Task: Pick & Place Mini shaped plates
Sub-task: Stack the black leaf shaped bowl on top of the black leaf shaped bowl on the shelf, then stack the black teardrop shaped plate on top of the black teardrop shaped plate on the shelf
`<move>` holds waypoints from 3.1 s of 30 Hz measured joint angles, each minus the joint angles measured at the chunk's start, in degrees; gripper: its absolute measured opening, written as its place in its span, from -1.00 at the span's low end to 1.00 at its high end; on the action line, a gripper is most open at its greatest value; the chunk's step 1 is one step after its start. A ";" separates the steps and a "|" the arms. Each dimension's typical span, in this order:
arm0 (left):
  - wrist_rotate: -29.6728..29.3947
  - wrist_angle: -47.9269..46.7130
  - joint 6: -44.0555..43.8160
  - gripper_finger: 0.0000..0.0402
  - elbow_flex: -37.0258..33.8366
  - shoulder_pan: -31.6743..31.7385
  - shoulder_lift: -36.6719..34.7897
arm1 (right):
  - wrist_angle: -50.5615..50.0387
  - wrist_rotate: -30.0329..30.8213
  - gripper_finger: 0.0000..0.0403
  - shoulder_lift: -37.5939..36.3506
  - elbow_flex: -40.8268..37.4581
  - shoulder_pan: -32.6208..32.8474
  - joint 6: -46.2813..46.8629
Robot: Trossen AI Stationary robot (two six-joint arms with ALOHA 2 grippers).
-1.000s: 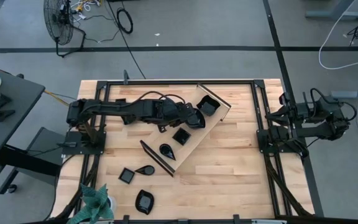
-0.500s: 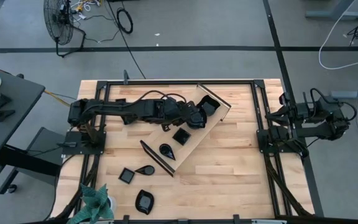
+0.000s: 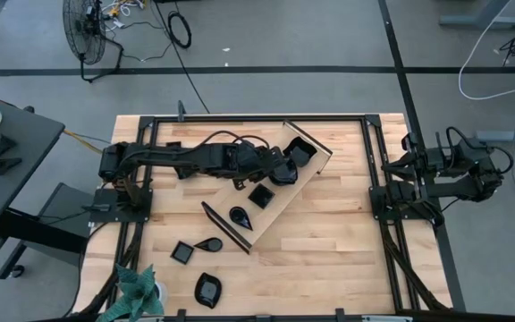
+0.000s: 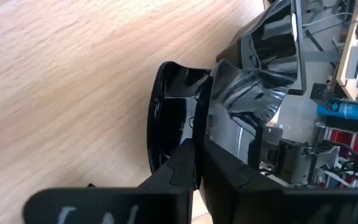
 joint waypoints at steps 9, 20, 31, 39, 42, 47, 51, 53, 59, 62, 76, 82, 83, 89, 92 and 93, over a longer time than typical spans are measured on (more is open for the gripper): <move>-0.01 -0.07 0.03 -0.69 0.00 0.00 0.00 | 0.02 0.00 -0.95 0.00 0.00 -0.02 0.01; -0.02 -0.07 0.63 -0.34 0.00 0.00 0.00 | 0.02 0.00 -0.95 0.00 0.00 0.00 0.01; -0.05 -0.49 1.97 -0.17 -0.02 0.00 -1.21 | 0.02 0.00 -0.95 0.00 -0.02 -0.02 0.01; -0.04 -0.85 3.61 -0.17 -0.02 0.02 -1.93 | 0.02 0.00 -0.95 0.00 -0.02 -0.01 0.01; -1.12 -1.28 5.46 -0.17 -0.01 0.02 -2.54 | 0.02 0.00 -0.95 0.00 -0.02 -0.02 0.01; -3.88 -4.20 9.09 -0.17 -0.02 1.14 -4.13 | 0.00 0.00 -0.95 0.02 -0.02 -0.02 0.01; -5.68 -6.67 15.52 -0.17 0.00 3.38 -5.84 | 0.12 0.00 -0.95 0.02 -0.02 -0.02 0.01; -5.69 -7.21 20.65 -0.17 -0.02 4.70 -6.32 | 0.03 0.00 -0.95 0.02 -0.02 -0.01 0.01; -2.79 -7.56 37.38 -0.17 0.02 9.54 -7.91 | 0.04 0.00 -0.95 0.02 -0.02 -0.01 0.01; 0.36 -7.57 45.57 -0.17 0.00 12.17 -8.10 | 0.04 0.00 -0.95 0.02 -0.02 -0.02 0.01; 15.95 -15.16 79.24 -0.17 -0.02 24.14 -8.52 | 0.04 0.00 -0.95 0.02 -0.02 -0.02 0.01; 18.41 -17.87 90.33 -0.17 -0.02 30.54 -8.81 | 0.04 0.00 -0.95 0.02 -0.02 -0.02 0.01; 18.48 -18.13 91.66 -0.17 -0.02 31.42 -8.81 | 0.04 0.00 -0.95 0.02 -0.02 -0.02 0.01; 18.83 -21.29 100.20 -0.17 -0.02 35.24 -8.76 | 0.04 0.00 -0.95 0.02 -0.02 -0.01 0.01; 21.60 -24.37 105.47 -0.17 -0.02 36.36 -8.74 | 0.04 0.00 -0.95 0.02 -0.02 -0.01 0.01; 23.44 -24.96 107.26 -0.17 -0.02 36.68 -8.61 | 0.02 0.00 -0.95 0.02 -0.02 -0.02 0.01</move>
